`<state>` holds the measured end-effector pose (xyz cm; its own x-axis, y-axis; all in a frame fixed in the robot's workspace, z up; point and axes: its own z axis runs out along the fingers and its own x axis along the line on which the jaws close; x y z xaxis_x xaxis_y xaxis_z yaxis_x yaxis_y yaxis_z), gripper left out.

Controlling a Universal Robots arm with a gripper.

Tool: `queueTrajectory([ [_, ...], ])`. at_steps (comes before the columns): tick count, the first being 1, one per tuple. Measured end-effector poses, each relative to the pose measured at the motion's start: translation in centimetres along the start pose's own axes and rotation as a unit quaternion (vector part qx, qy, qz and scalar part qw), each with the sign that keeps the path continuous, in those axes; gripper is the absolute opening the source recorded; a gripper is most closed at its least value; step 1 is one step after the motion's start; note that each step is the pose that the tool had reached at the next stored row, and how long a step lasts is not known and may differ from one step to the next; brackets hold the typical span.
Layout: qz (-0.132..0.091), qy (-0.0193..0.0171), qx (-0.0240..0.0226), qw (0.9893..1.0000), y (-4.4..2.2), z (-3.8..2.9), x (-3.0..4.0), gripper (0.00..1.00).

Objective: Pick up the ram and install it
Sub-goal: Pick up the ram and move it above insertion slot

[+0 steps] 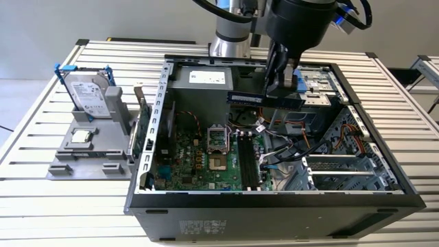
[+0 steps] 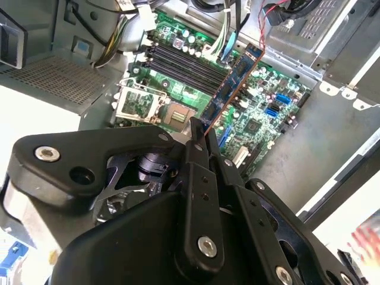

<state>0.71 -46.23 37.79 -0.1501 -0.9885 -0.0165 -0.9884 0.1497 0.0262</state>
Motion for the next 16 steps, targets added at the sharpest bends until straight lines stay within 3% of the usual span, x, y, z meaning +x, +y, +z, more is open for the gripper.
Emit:
queueTrajectory([
  [16,0.026,-0.0007,0.0004,0.9997,0.00,0.00,0.00,0.00],
])
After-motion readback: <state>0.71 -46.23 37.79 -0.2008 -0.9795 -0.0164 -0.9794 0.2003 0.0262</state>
